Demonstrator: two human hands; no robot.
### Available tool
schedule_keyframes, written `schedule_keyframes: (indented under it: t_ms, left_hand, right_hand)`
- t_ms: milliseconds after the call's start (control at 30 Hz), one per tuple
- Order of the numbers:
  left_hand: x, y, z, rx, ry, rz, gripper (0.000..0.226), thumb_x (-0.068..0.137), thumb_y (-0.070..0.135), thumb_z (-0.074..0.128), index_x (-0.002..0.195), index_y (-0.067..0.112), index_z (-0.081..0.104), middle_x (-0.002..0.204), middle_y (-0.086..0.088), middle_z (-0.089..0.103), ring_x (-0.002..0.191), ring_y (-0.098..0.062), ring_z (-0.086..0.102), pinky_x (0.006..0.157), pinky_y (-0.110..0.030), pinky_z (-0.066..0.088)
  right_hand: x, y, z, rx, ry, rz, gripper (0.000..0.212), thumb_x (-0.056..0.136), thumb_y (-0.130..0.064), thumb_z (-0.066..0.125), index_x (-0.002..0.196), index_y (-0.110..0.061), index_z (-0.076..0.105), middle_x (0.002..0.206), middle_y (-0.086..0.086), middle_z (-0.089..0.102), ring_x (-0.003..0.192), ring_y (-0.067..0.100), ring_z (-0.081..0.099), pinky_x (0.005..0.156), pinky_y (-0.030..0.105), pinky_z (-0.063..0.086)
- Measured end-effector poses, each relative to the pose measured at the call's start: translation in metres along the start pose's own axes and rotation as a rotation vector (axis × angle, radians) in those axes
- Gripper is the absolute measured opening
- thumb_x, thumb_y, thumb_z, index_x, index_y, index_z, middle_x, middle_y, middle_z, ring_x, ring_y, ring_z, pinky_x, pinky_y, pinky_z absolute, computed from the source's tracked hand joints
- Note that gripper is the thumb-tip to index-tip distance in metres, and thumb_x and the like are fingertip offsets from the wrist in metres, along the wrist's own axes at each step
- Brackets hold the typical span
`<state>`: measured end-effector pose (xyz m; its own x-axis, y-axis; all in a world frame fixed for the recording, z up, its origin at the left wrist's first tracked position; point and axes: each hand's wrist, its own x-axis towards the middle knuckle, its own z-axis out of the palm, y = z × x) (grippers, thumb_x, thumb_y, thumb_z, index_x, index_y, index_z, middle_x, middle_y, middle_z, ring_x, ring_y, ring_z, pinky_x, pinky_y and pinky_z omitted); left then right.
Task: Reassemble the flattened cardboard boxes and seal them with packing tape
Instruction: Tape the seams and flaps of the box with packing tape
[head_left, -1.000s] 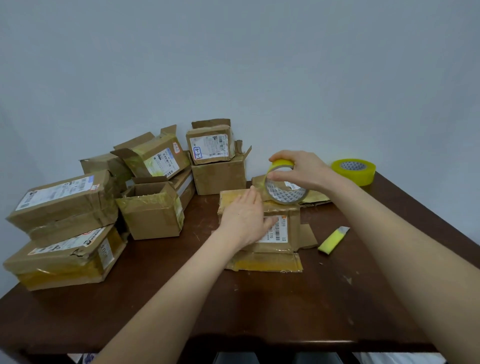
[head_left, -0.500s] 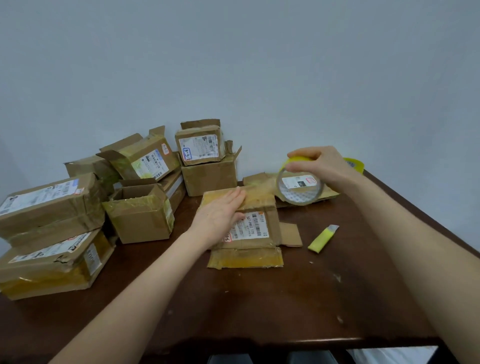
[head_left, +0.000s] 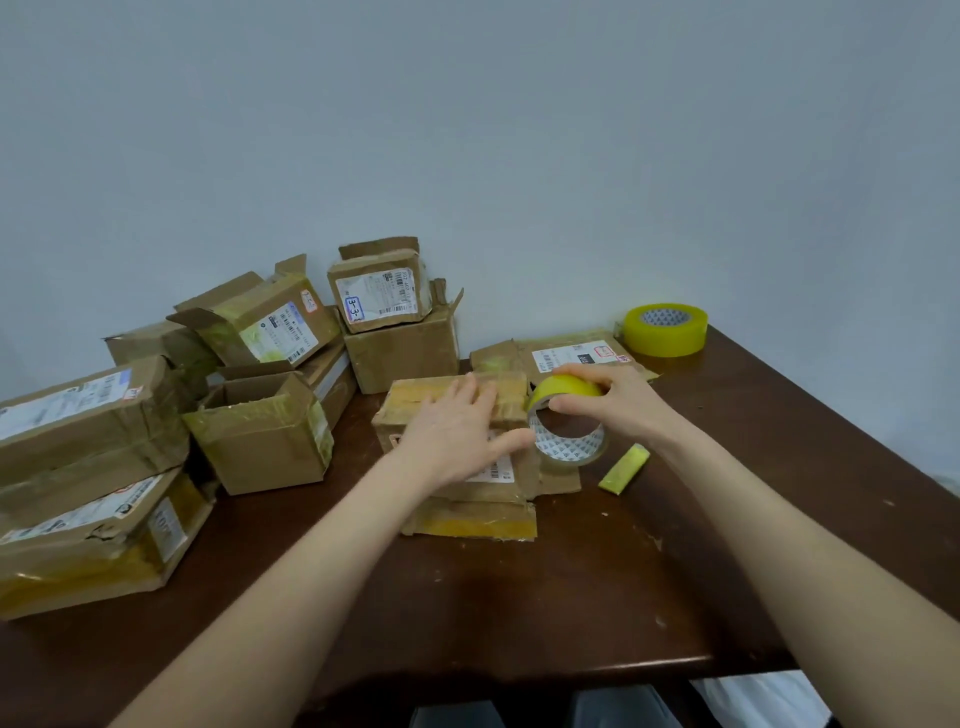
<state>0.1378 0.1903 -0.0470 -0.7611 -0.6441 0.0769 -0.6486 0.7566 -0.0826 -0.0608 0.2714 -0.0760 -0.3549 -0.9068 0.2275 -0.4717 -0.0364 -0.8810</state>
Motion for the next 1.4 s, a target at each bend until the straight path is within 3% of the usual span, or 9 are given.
schedule_keyframes:
  t_ms: [200, 367, 500, 667, 800, 867, 967, 1267, 1400]
  left_hand:
    - [0.012, 0.018, 0.015, 0.037, 0.179, 0.077, 0.067, 0.099, 0.048, 0.035, 0.153, 0.018, 0.008, 0.16, -0.001, 0.009, 0.147, -0.019, 0.009, 0.119, -0.04, 0.016]
    - [0.008, -0.014, 0.02, 0.028, 0.19, 0.122, 0.058, 0.1, 0.039, 0.038, 0.152, 0.028, 0.014, 0.16, 0.003, 0.01, 0.147, -0.016, 0.011, 0.118, -0.038, 0.019]
    - [0.006, -0.024, 0.021, 0.01, 0.201, 0.134, 0.059, 0.1, 0.04, 0.038, 0.153, 0.029, 0.013, 0.16, 0.006, 0.01, 0.147, -0.013, 0.011, 0.118, -0.035, 0.02]
    - [0.007, -0.028, 0.022, 0.012, 0.221, 0.146, 0.059, 0.1, 0.039, 0.037, 0.153, 0.03, 0.012, 0.16, 0.007, 0.012, 0.147, -0.014, 0.012, 0.117, -0.034, 0.023]
    - [0.008, -0.036, 0.024, 0.002, 0.243, 0.126, 0.059, 0.099, 0.04, 0.04, 0.152, 0.031, 0.014, 0.159, 0.007, 0.015, 0.146, -0.014, 0.015, 0.115, -0.033, 0.025]
    - [0.014, -0.036, 0.026, 0.007, 0.261, 0.109, 0.059, 0.099, 0.04, 0.041, 0.152, 0.029, 0.017, 0.158, 0.005, 0.018, 0.146, -0.015, 0.017, 0.116, -0.033, 0.024]
    - [0.025, -0.034, 0.032, 0.004, 0.303, 0.052, 0.059, 0.098, 0.041, 0.043, 0.151, 0.027, 0.021, 0.157, 0.003, 0.023, 0.145, -0.017, 0.02, 0.116, -0.033, 0.023]
    - [0.039, -0.031, 0.031, 0.041, 0.369, -0.009, 0.06, 0.093, 0.042, 0.051, 0.147, 0.022, 0.033, 0.152, 0.0, 0.034, 0.143, -0.019, 0.025, 0.116, -0.043, 0.02]
    - [0.026, 0.006, 0.024, -0.016, 0.704, 0.208, 0.031, 0.081, 0.02, 0.061, 0.111, 0.012, 0.064, 0.107, -0.007, 0.065, 0.104, -0.025, 0.061, 0.084, -0.036, 0.05]
  right_hand:
    - [-0.007, 0.011, -0.005, 0.096, -0.055, 0.063, 0.055, 0.078, -0.034, 0.077, 0.129, -0.027, 0.06, 0.126, -0.009, 0.06, 0.116, 0.009, 0.055, 0.096, 0.025, 0.042]
    - [-0.012, 0.012, 0.004, 0.166, -0.009, 0.091, 0.044, 0.077, -0.029, 0.078, 0.119, -0.023, 0.066, 0.1, -0.007, 0.071, 0.096, 0.01, 0.064, 0.093, 0.029, 0.048]
    - [-0.005, -0.003, 0.001, 0.073, -0.038, 0.04, 0.05, 0.076, -0.03, 0.077, 0.123, -0.019, 0.065, 0.112, -0.006, 0.069, 0.102, 0.007, 0.064, 0.094, 0.027, 0.049]
    - [-0.007, -0.009, -0.004, -0.065, -0.052, 0.028, 0.031, 0.08, -0.028, 0.075, 0.109, -0.029, 0.066, 0.098, -0.012, 0.065, 0.092, 0.005, 0.061, 0.075, 0.014, 0.044]
    - [-0.01, 0.003, 0.001, -0.123, -0.049, 0.056, 0.051, 0.076, -0.025, 0.078, 0.124, -0.02, 0.063, 0.104, 0.002, 0.069, 0.082, 0.008, 0.063, 0.06, 0.004, 0.046]
    - [-0.006, 0.0, 0.008, -0.081, 0.025, 0.064, 0.052, 0.077, -0.027, 0.077, 0.126, -0.02, 0.061, 0.105, 0.001, 0.066, 0.086, 0.008, 0.062, 0.066, 0.005, 0.048]
    - [0.01, -0.008, 0.017, -0.134, 0.106, 0.003, 0.061, 0.079, -0.032, 0.076, 0.134, -0.019, 0.054, 0.129, 0.001, 0.057, 0.12, 0.015, 0.052, 0.096, 0.023, 0.042]
    - [0.03, 0.005, 0.021, -0.334, -0.011, 0.077, 0.066, 0.092, -0.036, 0.062, 0.148, -0.014, 0.035, 0.152, 0.005, 0.038, 0.14, 0.021, 0.033, 0.111, 0.031, 0.027]
    - [0.023, 0.003, 0.002, -0.323, 0.133, 0.074, 0.043, 0.098, -0.028, 0.049, 0.139, -0.014, 0.05, 0.142, 0.004, 0.051, 0.13, 0.02, 0.046, 0.104, 0.03, 0.035]
